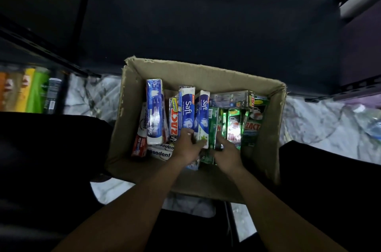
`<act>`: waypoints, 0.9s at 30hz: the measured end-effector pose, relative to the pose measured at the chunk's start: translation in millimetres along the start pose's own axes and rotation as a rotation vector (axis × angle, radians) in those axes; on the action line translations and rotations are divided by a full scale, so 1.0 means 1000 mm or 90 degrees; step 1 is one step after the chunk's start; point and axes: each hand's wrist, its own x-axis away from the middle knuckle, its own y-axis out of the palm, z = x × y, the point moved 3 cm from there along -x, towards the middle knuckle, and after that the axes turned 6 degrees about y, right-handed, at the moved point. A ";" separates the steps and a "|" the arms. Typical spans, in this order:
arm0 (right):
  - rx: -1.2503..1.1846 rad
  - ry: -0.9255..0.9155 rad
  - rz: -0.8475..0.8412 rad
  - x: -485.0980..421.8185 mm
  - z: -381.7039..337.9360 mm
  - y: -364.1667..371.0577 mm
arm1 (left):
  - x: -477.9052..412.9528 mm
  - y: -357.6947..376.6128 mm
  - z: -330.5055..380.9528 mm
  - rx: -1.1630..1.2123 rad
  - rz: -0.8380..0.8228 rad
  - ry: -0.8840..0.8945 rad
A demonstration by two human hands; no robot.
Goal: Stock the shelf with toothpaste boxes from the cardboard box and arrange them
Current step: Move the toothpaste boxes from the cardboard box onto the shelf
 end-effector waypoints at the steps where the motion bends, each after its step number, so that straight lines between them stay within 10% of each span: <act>1: -0.011 -0.003 -0.011 0.001 0.002 0.001 | -0.001 -0.001 0.001 0.015 -0.007 -0.009; 16: 0.198 -0.080 0.089 0.015 -0.019 -0.014 | 0.015 -0.035 0.038 0.175 0.016 0.014; 27: 0.441 -0.228 0.131 0.088 -0.082 -0.073 | 0.070 -0.126 0.089 -0.286 0.039 0.210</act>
